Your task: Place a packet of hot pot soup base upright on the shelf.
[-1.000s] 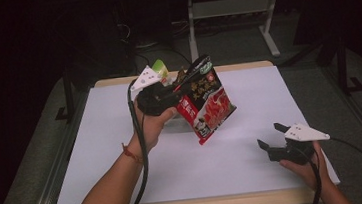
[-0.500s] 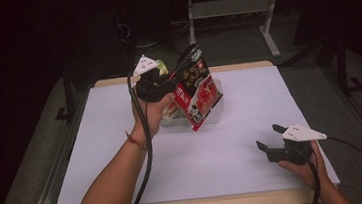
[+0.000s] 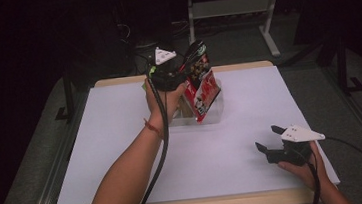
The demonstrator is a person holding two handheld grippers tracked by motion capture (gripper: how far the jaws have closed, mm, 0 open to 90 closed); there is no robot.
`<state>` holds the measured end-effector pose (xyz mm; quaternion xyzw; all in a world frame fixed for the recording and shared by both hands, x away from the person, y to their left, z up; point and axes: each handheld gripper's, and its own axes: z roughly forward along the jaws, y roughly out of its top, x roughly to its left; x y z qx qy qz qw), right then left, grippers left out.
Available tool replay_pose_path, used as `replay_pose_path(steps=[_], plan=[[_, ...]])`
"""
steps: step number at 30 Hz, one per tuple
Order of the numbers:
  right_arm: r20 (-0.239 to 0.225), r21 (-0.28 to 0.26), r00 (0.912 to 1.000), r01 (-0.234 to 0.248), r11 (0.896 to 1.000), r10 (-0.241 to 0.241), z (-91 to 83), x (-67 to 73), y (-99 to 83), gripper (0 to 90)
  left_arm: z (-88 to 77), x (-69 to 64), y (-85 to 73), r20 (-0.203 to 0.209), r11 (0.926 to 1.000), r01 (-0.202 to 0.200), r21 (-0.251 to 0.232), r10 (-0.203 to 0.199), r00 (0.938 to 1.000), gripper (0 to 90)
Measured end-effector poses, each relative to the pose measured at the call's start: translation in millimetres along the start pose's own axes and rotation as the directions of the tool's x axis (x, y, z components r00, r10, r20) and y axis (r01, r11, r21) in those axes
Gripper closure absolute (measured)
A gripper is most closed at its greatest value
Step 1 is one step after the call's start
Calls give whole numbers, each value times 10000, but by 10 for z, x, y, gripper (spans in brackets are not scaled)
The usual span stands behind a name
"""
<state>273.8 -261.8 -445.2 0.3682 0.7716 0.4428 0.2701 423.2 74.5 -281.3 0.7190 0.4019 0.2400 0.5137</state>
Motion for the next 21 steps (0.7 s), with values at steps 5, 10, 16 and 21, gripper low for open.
replay_pose_path(steps=[5, 10, 16, 21], plan=[[-65, -17, 10000, 10, 10000, -10, -4, 4, 3, 189, 125, -1, 11, -396, 10000, -19, -56, 17, 9992, 775], [-90, -25, 10000, 4, 10000, -4, -7, 4, 2, 190, 231, -2, -3, -671, 10000, -66, 34, 68, 9977, 774], [-176, 9, 9998, 56, 10000, -56, 2, 8, 2, 190, 338, -2, -37, -877, 9999, 99, -22, -101, 9961, 773], [-224, 50, 9997, 108, 9999, -107, 10, 18, -1, 190, 406, 9, -10, -919, 9998, -48, -204, 29, 9958, 772]])
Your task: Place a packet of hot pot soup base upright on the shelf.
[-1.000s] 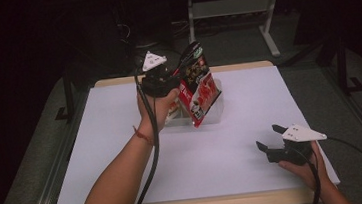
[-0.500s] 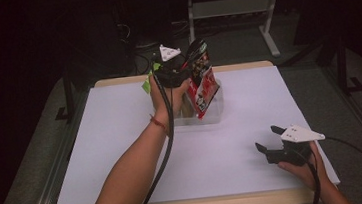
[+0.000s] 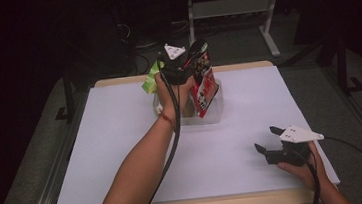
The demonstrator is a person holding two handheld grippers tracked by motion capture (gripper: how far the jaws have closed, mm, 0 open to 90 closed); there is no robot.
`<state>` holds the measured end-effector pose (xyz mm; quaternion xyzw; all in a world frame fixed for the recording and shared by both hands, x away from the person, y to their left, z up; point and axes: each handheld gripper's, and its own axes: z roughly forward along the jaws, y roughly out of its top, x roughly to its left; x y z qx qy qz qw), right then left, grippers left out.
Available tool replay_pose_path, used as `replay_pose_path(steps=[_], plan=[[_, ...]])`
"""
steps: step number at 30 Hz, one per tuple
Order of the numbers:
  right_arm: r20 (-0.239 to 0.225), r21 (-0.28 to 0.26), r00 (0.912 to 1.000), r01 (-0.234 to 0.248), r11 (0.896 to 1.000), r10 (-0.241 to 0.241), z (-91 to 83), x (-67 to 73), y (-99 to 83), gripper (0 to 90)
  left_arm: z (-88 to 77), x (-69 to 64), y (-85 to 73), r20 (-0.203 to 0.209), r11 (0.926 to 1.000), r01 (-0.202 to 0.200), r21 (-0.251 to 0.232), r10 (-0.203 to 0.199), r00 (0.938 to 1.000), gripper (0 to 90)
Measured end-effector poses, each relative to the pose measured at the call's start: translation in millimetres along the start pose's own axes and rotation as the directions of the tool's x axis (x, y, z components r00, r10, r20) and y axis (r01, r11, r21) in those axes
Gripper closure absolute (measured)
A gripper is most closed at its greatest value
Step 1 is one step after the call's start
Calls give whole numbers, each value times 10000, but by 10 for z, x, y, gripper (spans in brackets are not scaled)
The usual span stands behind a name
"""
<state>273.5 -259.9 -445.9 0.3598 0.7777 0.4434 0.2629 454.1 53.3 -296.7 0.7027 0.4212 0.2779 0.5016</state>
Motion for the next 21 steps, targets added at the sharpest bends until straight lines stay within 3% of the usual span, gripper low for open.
replay_pose_path(steps=[7, 9, 12, 21], plan=[[-88, 19, 10000, -28, 10000, 28, 1, 4, -4, 190, 86, -52, -35, 145, 9970, -699, -339, 704, 9974, 769], [-72, 30, 10000, 1, 10000, 0, 2, 2, -6, 190, 95, -65, -66, 292, 9958, -723, -563, 740, 9968, 767], [-84, 23, 10000, -23, 10000, 23, 2, 0, -8, 190, 92, -96, -108, 360, 9889, -1254, -795, 1286, 9910, 766], [-187, 66, 9998, 58, 10000, -57, 11, 20, -5, 191, 83, -125, -193, 693, 9810, -1575, -1131, 1659, 9837, 761]])
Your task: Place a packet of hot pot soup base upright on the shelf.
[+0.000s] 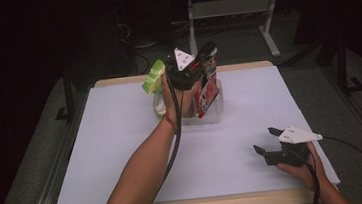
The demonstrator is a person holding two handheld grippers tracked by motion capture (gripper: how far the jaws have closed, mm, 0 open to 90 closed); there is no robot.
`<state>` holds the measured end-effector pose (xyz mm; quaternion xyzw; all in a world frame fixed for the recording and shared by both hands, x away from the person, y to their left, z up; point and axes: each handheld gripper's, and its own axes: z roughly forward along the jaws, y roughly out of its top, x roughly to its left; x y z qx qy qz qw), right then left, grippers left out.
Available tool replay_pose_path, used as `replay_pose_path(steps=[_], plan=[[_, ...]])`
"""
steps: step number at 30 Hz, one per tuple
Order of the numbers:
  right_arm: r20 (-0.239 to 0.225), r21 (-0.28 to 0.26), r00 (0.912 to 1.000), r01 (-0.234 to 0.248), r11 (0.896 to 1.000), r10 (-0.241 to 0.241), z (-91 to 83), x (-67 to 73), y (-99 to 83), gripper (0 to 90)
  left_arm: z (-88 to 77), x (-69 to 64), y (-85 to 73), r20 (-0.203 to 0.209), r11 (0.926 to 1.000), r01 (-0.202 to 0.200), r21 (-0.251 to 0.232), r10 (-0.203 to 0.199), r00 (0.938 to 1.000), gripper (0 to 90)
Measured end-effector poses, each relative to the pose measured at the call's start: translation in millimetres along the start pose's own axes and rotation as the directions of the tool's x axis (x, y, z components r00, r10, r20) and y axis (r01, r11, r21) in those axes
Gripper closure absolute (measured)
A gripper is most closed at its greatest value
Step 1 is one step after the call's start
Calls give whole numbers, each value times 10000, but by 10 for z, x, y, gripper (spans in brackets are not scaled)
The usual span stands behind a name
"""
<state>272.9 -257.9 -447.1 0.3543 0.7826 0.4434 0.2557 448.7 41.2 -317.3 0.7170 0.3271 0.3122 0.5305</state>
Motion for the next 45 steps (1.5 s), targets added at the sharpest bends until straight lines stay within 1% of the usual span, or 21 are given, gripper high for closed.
replay_pose_path(steps=[2, 4, 6, 7, 8, 10, 13, 16, 20, 22, 25, 26, 28, 32, 35, 37, 40, 43, 45], plan=[[2, 54, 10000, -18, 10000, 18, 5, -3, -3, 190, 3, -9, -14, 60, 9999, -119, 107, 118, 9999, 761], [-35, 65, 10000, -12, 10000, 12, 11, -1, -6, 190, 32, -23, -65, 100, 9990, -240, 388, 236, 9997, 760], [-54, 80, 10000, 40, 10000, -40, 16, 5, -5, 190, 51, -17, -147, 169, 9993, -28, 381, 22, 9999, 759], [-60, 74, 10000, 36, 10000, -36, 16, 6, -5, 190, 50, -14, -162, 205, 9995, 131, 271, -136, 9997, 758], [-64, 66, 10000, 41, 10000, -41, 18, 4, -5, 191, 48, -20, -162, 233, 9996, 103, 276, -109, 9997, 757], [-73, 109, 10000, 19, 9999, -18, 21, 2, -9, 191, 45, -40, -151, 224, 9992, -152, 363, 144, 9996, 756], [-75, 138, 10000, 42, 9999, -41, 27, 5, -9, 191, 43, -36, -154, 282, 9992, -132, 378, 122, 9995, 755], [-97, 151, 9999, 56, 9999, -54, 28, 13, -7, 192, 42, -9, -167, 327, 9994, 1, 360, -13, 9995, 752], [-91, 167, 9999, 54, 9998, -53, 28, 17, -7, 192, 35, -7, -179, 410, 9995, 12, 329, -26, 9992, 749], [-101, 182, 9999, 73, 9998, -71, 33, 14, -8, 192, 34, -4, -181, 490, 9992, -34, 407, 14, 9988, 744], [-107, 228, 9999, 96, 9997, -94, 44, 22, -9, 191, 38, 5, -198, 565, 9989, -3, 459, -23, 9984, 740], [-128, 253, 9999, 93, 9996, -90, 46, 26, -9, 192, 40, 5, -209, 554, 9990, 71, 440, -96, 9984, 739], [-135, 261, 9998, 136, 9996, -133, 51, 29, -10, 191, 45, 20, -229, 650, 9988, 121, 485, -152, 9978, 737], [-130, 293, 9999, 95, 9995, -91, 54, 27, -14, 191, 50, 35, -250, 710, 9982, 205, 561, -245, 9972, 734], [-128, 302, 9999, 105, 9995, -101, 56, 29, -14, 192, 55, 23, -250, 703, 9978, 172, 641, -217, 9973, 732], [-153, 311, 9998, 130, 9994, -125, 57, 30, -13, 192, 61, 13, -251, 777, 9977, 118, 663, -170, 9968, 731], [-150, 364, 9998, 155, 9992, -150, 61, 32, -15, 192, 66, -1, -262, 877, 9971, 255, 716, -317, 9956, 725], [-157, 366, 9997, 184, 9992, -179, 62, 34, -15, 192, 67, -22, -263, 929, 9965, 116, 826, -193, 9955, 725], [-167, 353, 9997, 174, 9992, -168, 61, 33, -14, 193, 67, -29, -270, 942, 9963, 122, 853, -202, 9953, 723]])
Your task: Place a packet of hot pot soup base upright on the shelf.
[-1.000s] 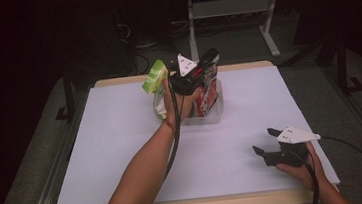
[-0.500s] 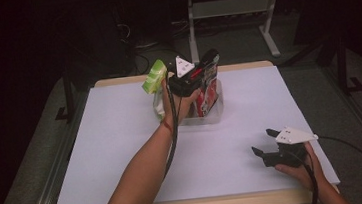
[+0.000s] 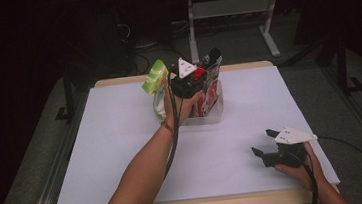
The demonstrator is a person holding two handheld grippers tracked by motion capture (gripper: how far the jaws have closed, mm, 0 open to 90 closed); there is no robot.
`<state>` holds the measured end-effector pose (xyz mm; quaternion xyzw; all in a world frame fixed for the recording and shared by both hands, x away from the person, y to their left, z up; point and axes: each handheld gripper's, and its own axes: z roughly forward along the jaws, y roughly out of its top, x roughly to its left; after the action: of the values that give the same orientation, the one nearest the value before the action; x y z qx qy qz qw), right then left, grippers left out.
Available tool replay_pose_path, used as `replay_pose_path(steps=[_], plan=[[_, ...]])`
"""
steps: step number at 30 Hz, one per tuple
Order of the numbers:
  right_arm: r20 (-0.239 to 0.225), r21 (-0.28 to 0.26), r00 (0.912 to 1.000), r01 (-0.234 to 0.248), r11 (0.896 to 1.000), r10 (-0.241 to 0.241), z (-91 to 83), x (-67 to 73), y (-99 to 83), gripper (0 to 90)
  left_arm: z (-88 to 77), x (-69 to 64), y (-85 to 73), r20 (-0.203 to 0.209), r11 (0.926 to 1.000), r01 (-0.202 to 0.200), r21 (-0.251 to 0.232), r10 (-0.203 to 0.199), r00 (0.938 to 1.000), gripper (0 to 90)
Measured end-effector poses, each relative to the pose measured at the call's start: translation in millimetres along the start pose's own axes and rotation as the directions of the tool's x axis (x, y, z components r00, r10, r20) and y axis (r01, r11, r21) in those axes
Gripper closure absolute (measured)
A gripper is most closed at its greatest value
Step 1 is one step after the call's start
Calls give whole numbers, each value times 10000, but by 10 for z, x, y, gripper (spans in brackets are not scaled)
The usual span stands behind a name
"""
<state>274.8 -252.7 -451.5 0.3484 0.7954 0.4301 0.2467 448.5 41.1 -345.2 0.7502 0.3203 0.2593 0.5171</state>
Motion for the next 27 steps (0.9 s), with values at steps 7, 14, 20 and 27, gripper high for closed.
replay_pose_path(steps=[7, 14, 20, 27], plan=[[8, 24, 10000, 16, 10000, -16, 2, 3, 1, 193, -5, -2, -23, -7, 9999, -116, 92, 117, 9999, 714], [42, 66, 10000, 47, 10000, -48, 10, 5, -1, 195, -6, -4, -40, -60, 9997, -127, 216, 129, 9999, 692], [45, 73, 10000, 61, 10000, -61, 13, 6, 0, 195, -26, 0, -63, -18, 9995, -200, 257, 201, 9998, 663], [26, 149, 10000, 77, 9999, -78, 24, 13, 1, 196, -66, 2, -51, 40, 9990, -352, 262, 352, 9994, 636]])
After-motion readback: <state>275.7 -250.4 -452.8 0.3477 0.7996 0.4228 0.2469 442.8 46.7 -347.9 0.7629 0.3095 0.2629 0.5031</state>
